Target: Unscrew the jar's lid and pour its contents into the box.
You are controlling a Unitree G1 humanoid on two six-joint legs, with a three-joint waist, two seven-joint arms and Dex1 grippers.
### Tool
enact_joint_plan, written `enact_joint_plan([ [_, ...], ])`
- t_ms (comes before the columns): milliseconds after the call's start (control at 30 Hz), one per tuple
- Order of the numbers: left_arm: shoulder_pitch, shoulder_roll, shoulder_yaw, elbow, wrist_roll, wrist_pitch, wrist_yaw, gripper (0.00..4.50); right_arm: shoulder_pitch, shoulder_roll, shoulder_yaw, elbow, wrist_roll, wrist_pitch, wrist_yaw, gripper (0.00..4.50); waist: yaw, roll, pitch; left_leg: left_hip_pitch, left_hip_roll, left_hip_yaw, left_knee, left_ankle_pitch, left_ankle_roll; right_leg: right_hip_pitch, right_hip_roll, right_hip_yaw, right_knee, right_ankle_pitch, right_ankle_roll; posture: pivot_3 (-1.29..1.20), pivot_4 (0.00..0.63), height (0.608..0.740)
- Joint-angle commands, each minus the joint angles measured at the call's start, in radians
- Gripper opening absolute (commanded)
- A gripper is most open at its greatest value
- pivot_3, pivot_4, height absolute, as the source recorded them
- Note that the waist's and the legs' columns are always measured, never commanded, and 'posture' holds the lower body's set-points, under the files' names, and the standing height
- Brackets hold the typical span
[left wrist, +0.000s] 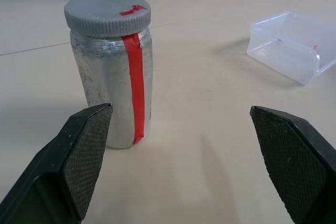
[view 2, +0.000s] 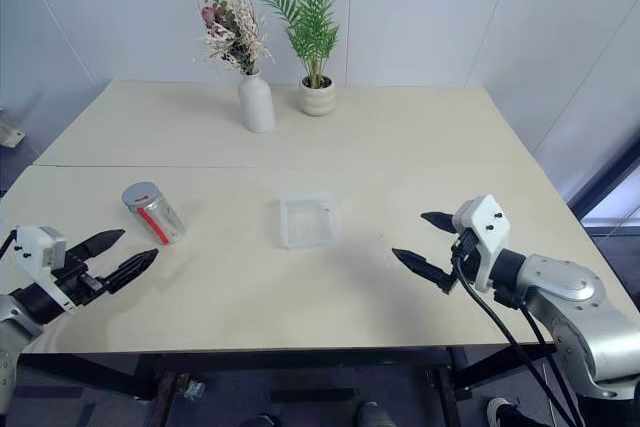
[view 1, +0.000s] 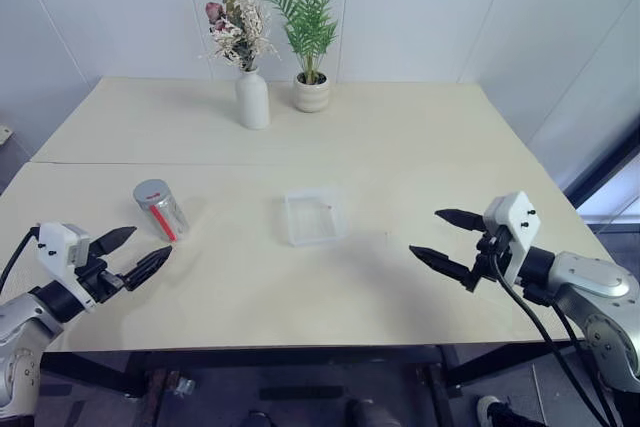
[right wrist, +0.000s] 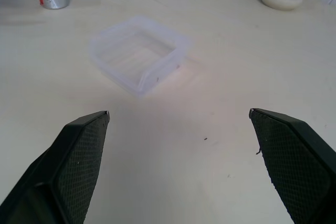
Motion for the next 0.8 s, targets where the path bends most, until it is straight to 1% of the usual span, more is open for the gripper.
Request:
enact_joint_plan([
  [33,-0.002,0.000,0.011,-0.055,-0.010,0.005,0.020,4.48,-0.018,-0.006,-0.027,-0.013,0.002,-0.021,-0.003,4.50,0.001,0.000,0.000,0.000,0.000,0.000,0.000,0.000,0.000,0.000,0.000,0.000,0.000,0.000,0.000,0.00,0.150,0.740],
  [133,-0.024,-0.015,-0.004,-0.040,0.009,-0.014,0.048,4.48,-0.025,0.004,-0.015,0.000,-0.010,-0.034,-0.006,4.50,0.001,0.000,0.000,0.000,0.000,0.001,0.000,0.000,0.000,0.000,0.000,0.001,0.000,0.000,0.000,0.00,0.150,0.740],
  [200,-0.024,-0.034,-0.011,-0.062,0.013,-0.007,0.082,4.48,-0.017,0.006,-0.011,-0.012,-0.009,-0.034,-0.004,4.50,0.001,0.000,0.000,0.001,0.000,0.001,0.000,0.000,0.000,0.000,0.000,0.001,0.000,0.000,0.000,0.00,0.150,0.740],
  [333,-0.038,-0.055,-0.027,-0.087,0.034,-0.003,0.146,4.48,-0.040,0.005,-0.006,-0.003,-0.002,-0.031,-0.001,4.50,0.001,0.000,0.000,0.000,0.000,0.001,0.000,0.000,0.000,0.000,0.000,0.001,0.000,0.000,0.001,0.00,0.150,0.740],
  [400,-0.050,-0.060,-0.028,-0.070,0.050,-0.020,0.170,4.48,-0.060,0.016,0.016,-0.011,-0.007,-0.025,-0.013,4.50,0.001,0.000,0.000,0.000,0.000,0.002,0.000,0.000,0.000,0.000,0.000,0.002,0.000,0.000,0.001,0.00,0.150,0.740],
  [500,-0.060,-0.096,-0.056,-0.060,0.091,-0.054,0.216,4.48,-0.083,0.026,0.036,0.011,-0.019,-0.045,-0.003,4.50,0.000,0.000,0.000,0.001,0.000,0.002,0.001,0.000,0.000,0.000,0.000,0.002,0.001,0.001,0.001,0.00,0.150,0.740],
  [600,-0.049,-0.153,-0.075,-0.111,0.106,-0.056,0.279,4.48,-0.098,0.018,0.034,0.035,-0.021,-0.051,0.009,4.50,0.003,0.000,0.000,0.001,-0.001,0.003,0.001,0.000,0.001,0.000,0.000,0.003,0.000,0.001,0.001,0.00,0.150,0.740],
  [800,-0.054,-0.193,-0.095,-0.120,0.144,-0.082,0.341,4.48,-0.120,0.033,0.061,0.055,-0.049,-0.068,0.006,4.50,0.002,0.000,0.000,0.001,0.000,0.004,0.001,-0.001,0.002,0.000,0.001,0.004,0.001,0.003,0.007,0.00,0.150,0.740],
])
